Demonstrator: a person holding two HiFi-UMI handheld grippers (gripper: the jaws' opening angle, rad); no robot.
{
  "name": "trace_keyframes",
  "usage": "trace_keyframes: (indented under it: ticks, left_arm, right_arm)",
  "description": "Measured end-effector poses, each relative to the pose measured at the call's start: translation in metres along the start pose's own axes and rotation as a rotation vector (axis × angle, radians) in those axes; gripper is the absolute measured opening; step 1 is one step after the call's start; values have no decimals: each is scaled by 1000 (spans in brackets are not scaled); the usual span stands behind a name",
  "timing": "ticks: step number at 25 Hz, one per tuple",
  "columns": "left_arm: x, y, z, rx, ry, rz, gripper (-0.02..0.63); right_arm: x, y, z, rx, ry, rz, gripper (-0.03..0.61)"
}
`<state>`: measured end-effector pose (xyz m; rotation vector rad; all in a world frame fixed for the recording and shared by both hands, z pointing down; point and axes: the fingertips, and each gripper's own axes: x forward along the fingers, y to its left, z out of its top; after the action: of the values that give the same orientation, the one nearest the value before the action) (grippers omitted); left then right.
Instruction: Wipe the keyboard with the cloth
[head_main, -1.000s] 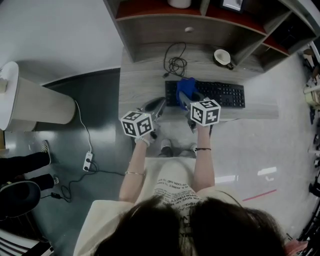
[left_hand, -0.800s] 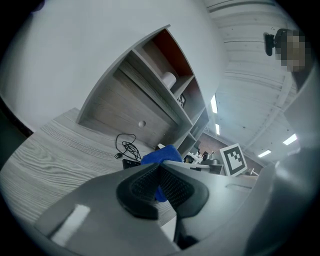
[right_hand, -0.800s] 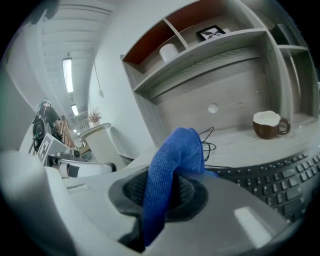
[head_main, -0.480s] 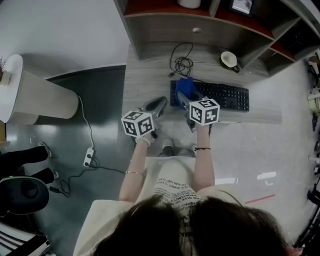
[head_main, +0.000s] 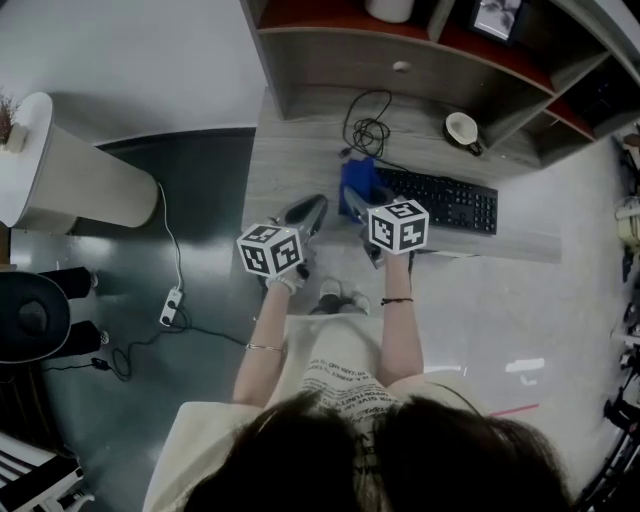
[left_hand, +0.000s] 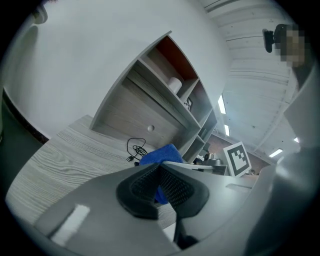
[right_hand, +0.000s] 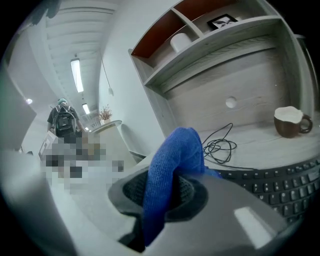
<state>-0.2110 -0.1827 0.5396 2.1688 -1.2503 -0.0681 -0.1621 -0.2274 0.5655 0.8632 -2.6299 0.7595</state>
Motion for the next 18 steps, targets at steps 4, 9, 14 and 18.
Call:
trace_keyframes:
  ticks: [4,9,14,18]
  left_arm:
    - [-5,2,-2,-5,-13,38,-12]
    - [-10,2,-2,-6,-33,87,-12]
    - [-16,0,-1,-8,-56,125,-12]
    - [-17,-5,-4,-1,-55,136,-12]
  right_arm:
    - [4,3,-1,2,8,31,58]
    - [7,10,-1,2,20,80,58]
    - [8,19,1,-1,25,136,58]
    - [4,27,6,-6,10,195,58]
